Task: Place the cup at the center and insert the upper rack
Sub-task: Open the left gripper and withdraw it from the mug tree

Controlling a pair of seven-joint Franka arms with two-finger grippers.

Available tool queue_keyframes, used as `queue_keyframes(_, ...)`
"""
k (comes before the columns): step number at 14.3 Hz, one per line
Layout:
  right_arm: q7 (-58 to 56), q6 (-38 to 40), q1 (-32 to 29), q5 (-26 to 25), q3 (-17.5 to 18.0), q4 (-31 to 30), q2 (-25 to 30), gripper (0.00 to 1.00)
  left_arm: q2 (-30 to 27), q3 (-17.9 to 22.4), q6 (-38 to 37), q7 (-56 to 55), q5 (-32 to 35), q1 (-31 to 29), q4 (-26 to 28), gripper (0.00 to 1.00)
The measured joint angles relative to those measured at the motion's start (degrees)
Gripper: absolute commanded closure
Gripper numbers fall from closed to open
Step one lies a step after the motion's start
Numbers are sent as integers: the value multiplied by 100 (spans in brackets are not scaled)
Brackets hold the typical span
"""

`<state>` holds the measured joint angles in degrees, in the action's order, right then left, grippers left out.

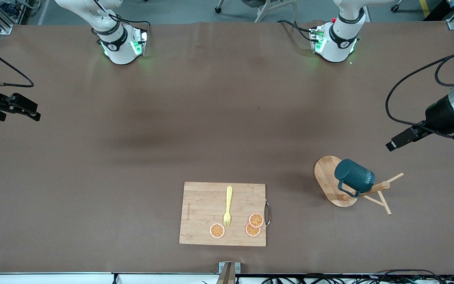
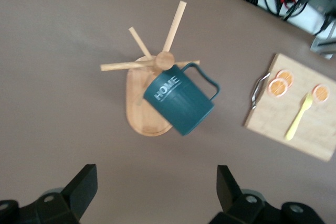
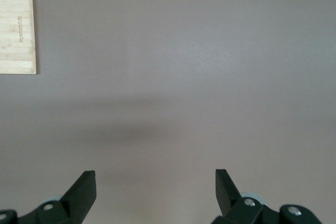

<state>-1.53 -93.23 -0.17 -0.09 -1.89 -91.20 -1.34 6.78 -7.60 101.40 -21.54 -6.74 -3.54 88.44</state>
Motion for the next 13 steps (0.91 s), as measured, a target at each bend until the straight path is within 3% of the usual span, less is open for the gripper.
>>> queue_keyframes(13,0,0,0,0,0,-2,0,0,-630,33,-628,2150,281,-228,25,0)
